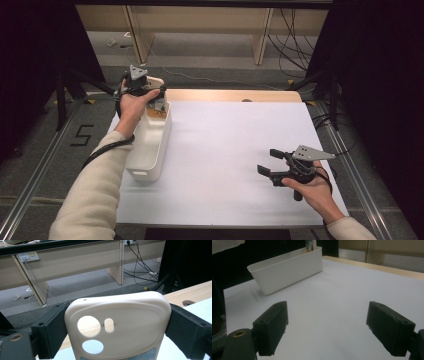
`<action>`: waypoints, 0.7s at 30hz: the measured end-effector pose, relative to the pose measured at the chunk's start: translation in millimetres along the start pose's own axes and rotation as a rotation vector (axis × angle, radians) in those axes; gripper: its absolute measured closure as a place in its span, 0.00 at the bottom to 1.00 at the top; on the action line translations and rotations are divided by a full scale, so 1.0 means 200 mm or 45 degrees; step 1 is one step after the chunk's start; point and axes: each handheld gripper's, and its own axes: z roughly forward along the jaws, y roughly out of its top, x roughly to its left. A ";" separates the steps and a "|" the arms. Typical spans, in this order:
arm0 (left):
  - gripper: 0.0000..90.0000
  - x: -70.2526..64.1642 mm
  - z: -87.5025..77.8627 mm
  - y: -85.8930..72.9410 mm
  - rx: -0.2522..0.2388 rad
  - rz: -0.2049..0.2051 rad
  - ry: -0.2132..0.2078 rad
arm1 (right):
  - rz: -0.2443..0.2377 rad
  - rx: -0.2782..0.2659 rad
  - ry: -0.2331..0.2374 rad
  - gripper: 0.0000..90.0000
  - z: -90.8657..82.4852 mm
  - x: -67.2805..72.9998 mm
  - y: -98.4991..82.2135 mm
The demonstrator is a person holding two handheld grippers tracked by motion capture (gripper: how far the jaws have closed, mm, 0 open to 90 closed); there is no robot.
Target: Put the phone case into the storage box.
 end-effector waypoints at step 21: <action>0.12 0.00 0.03 -0.02 0.025 0.004 0.005 | -0.004 0.004 0.001 0.20 0.00 0.00 0.00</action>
